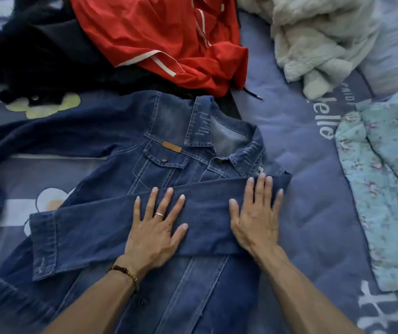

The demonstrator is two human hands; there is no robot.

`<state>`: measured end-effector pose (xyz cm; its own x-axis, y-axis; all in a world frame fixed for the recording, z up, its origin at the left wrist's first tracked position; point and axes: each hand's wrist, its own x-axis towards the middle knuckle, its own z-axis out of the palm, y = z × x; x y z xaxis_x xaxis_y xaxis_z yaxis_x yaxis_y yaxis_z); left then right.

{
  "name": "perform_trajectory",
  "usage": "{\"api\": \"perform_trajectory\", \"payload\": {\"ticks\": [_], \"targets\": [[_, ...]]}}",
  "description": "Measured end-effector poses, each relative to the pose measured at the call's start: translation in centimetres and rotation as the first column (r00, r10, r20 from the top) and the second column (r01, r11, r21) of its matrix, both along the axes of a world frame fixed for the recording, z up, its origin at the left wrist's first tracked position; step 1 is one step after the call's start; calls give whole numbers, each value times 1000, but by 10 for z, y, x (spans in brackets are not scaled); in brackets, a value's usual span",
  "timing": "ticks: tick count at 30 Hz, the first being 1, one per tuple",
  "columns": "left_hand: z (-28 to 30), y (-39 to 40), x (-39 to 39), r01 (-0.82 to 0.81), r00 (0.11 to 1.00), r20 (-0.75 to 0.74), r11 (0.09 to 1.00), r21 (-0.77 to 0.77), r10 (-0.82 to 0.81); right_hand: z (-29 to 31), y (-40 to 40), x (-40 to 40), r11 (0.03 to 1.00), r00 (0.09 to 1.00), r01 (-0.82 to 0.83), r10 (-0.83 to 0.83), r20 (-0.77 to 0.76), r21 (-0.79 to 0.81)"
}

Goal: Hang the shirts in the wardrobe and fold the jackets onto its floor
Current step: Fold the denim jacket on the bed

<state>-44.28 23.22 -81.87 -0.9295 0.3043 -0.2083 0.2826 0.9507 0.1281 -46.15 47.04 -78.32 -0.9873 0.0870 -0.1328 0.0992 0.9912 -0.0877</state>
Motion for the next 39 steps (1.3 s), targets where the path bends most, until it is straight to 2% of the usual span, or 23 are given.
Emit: {"api": "perform_trajectory", "payload": {"ticks": [2,3,5,6,7,9,11,14,17,21,22,25,27,30,34,35,37,39], "targets": [[0,-1,0,-13,1000,15,1000,1,13,-6,-13,0,974,983,-173,163,-78,-145],[2,-1,2,-12,999,36,1000,1,12,-5,-10,-2,964,986,-149,128,-108,-219],[8,0,1,-25,998,59,1000,0,25,-1,15,-17,951,975,85,-141,-171,-298],[11,4,0,-46,997,56,999,4,45,3,29,-25,938,958,179,-235,-163,-298],[17,13,-2,-65,997,50,998,16,64,8,43,-32,937,958,217,-259,-127,-275],[29,38,-2,-72,997,45,993,90,68,18,61,-42,965,984,157,-172,-52,-212],[37,72,-2,60,997,35,976,207,-69,27,70,-49,986,994,105,-107,-5,-126],[47,130,-2,307,939,79,917,254,-336,31,89,-62,969,965,245,-242,104,-22],[54,169,-1,323,920,170,928,186,-354,22,115,-71,915,925,361,-327,192,-183],[36,166,9,353,920,128,924,145,-371,20,136,-79,873,938,306,-208,277,-380],[29,160,12,382,911,110,914,139,-398,22,140,-85,848,942,319,-233,242,-423],[19,148,18,466,878,63,878,112,-474,35,166,-110,700,868,445,-490,78,-558],[17,146,17,490,869,29,866,102,-495,52,177,-120,746,878,411,-479,8,-523],[21,150,18,454,887,42,884,108,-460,71,154,-107,870,944,285,-328,-42,-403],[37,138,12,445,889,48,884,141,-456,48,82,-66,911,985,155,-174,-15,-382],[39,125,9,395,915,36,911,120,-402,42,61,-61,911,989,134,-146,-1,-389],[40,95,4,195,979,51,979,65,-198,35,26,-53,919,993,111,-92,68,-378],[38,57,1,82,994,66,996,23,-83,27,0,-49,944,979,176,-138,150,-278]]}}
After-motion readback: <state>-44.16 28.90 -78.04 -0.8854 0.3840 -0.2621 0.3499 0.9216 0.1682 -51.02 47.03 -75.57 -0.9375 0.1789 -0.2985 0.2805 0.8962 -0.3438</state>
